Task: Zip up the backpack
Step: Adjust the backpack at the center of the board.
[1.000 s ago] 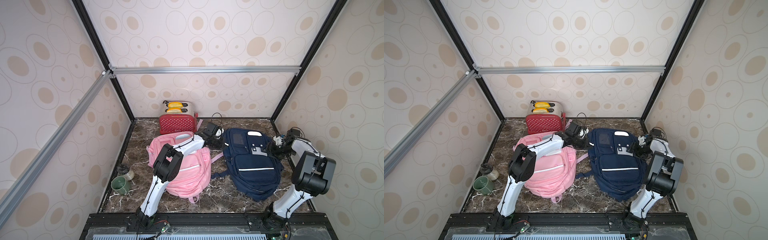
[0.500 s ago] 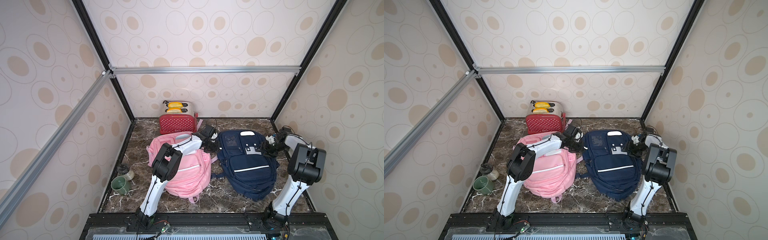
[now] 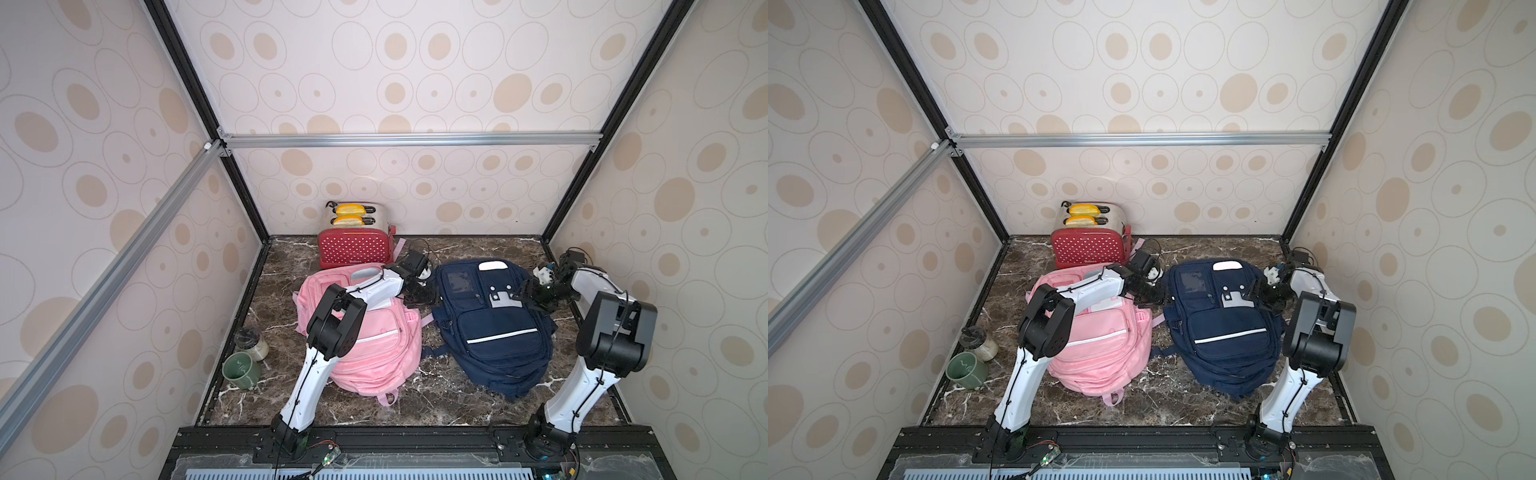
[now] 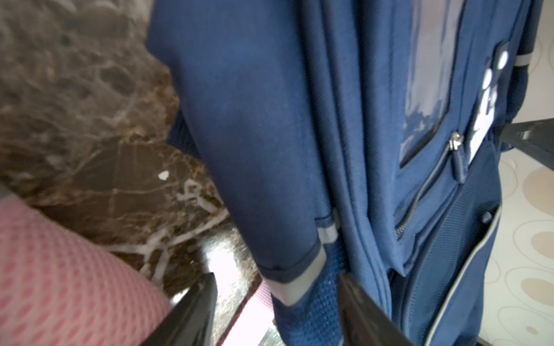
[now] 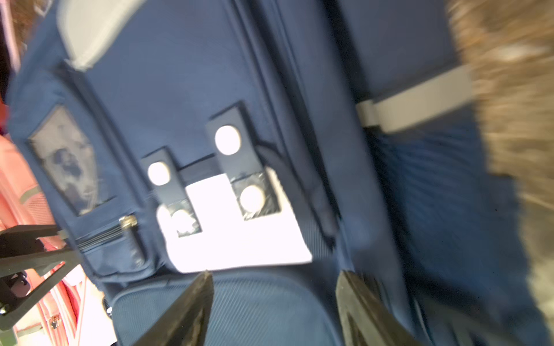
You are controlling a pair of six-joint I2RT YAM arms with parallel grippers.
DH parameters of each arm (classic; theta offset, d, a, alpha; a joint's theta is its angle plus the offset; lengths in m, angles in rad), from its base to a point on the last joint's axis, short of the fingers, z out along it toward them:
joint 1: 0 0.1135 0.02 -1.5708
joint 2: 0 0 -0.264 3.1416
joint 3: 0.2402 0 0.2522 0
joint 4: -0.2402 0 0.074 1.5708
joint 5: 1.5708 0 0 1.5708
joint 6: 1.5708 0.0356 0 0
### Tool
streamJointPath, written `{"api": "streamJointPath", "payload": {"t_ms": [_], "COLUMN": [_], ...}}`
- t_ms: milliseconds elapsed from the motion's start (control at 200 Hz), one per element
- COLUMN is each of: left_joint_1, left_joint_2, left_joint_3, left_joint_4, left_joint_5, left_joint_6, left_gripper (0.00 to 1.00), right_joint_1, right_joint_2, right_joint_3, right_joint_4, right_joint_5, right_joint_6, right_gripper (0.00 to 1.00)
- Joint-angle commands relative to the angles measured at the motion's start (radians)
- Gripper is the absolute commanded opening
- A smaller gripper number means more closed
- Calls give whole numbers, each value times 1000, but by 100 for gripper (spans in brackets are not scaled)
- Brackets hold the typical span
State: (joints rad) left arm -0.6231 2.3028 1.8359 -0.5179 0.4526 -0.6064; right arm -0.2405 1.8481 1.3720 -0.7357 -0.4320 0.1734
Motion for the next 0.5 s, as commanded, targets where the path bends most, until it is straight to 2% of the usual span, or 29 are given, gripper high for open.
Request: {"api": "streamJointPath", "payload": {"t_ms": [0, 125, 200, 315, 401, 496], "left_joint_1": [28, 30, 32, 33, 31, 33], "left_joint_2": [-86, -145, -152, -121, -104, -91], "left_joint_3": [28, 1, -19, -26, -26, -17], "left_joint_4": [-71, -108, -142, -135, -124, -64], "left_joint_5": [-95, -136, -125, -69, -33, -3], "left_joint_6": [71, 160, 185, 164, 132, 109], "left_gripper": [70, 71, 71, 70, 70, 69], "right_joint_1": [6, 18, 68, 265, 427, 531], "right_joint_2": [-130, -244, -325, -413, -433, -434], "right_joint_3": [-11, -38, -92, -181, -211, -265], "right_joint_4": [-11, -45, -37, -8, -3, 45], "right_joint_5": [50, 58, 19, -12, 53, 89], "right_joint_6": [-3, 15, 49, 103, 145, 231], "right_gripper": [75, 76, 75, 71, 68, 62]}}
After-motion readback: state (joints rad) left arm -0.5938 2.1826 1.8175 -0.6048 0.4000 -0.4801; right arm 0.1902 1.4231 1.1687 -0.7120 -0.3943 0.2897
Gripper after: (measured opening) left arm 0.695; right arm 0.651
